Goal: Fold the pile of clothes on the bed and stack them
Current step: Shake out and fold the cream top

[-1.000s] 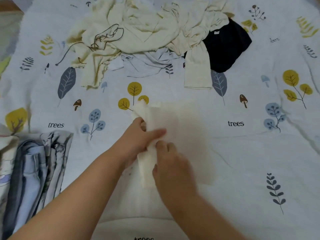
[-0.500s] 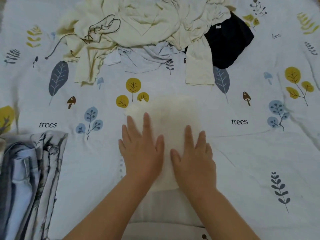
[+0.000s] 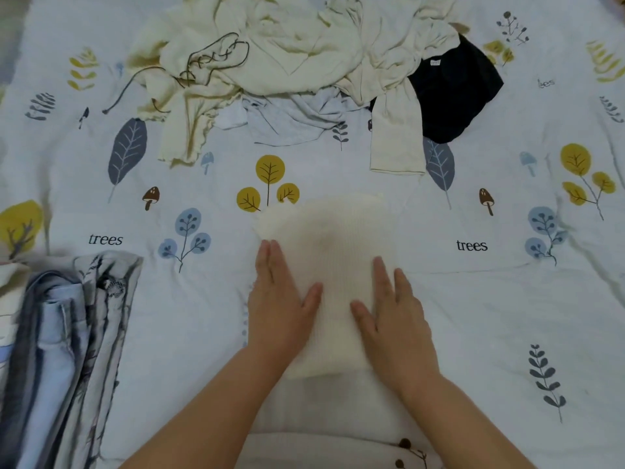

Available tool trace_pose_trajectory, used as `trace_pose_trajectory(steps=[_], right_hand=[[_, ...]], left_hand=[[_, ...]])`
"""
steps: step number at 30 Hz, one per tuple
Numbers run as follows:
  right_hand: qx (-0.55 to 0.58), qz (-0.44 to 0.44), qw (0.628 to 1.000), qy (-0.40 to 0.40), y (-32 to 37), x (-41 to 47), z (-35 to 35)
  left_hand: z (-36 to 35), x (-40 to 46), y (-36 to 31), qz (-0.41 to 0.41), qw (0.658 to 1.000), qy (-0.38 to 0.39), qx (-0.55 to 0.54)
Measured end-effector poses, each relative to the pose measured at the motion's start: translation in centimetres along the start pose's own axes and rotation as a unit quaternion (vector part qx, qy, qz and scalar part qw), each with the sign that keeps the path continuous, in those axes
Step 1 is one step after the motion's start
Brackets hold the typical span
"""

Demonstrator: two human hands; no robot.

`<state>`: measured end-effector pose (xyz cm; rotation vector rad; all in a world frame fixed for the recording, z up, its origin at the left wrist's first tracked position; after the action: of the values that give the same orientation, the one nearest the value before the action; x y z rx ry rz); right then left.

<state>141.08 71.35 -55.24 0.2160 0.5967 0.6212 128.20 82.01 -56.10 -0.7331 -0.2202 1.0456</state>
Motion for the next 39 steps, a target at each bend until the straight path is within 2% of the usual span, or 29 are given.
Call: trace_pose_trajectory(steps=[2, 4, 7, 11, 20, 29, 34, 39], right_hand=[[0.137, -0.043, 0.989, 0.017, -0.5, 0.9, 1.3], [0.209, -0.088, 0.973, 0.041, -0.7, 1.8, 1.9], [0.215, -0.122, 0.964, 0.095, -0.1, 2.1, 2.2], [0.249, -0.104, 0.957, 0.109, 1.0, 1.2, 3.0], [0.293, -0.031, 0.944, 0.149, 2.9, -4.5, 7.6], [0.293, 0.086, 0.941, 0.143, 9.8, -12.5, 14.9], [0.292, 0.129, 0.937, 0.143, 15.1, -17.1, 15.7], [0.287, 0.165, 0.929, 0.164, 20.8, -21.9, 13.7]], left_hand=[[0.7, 0.1, 0.4, 0.09, 0.992, -0.031, -0.081], [0.7, 0.3, 0.6, 0.144, 0.982, -0.004, -0.124], [1.0, 0.4, 0.5, 0.184, 0.957, 0.035, -0.223], [2.1, -0.6, -0.5, 0.194, 0.907, 0.068, -0.369], [7.8, -4.6, -4.4, 0.173, 0.907, 0.054, -0.38], [19.1, -10.2, -8.9, 0.147, 0.891, -0.036, -0.429], [26.1, -13.4, -8.3, 0.139, 0.889, -0.085, -0.429], [32.4, -17.1, -5.0, 0.129, 0.892, -0.111, -0.419]])
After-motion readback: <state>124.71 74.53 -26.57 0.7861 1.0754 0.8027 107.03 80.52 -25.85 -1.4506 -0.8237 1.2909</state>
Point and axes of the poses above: each hand's wrist, its own x-axis towards the middle knuckle, its own z-axis out of the back of the hand, y = z × x, the point moved 5 cm from there along x, towards the middle knuckle, and after that the axes turned 10 degrees about -z, right-handed, at the moved point
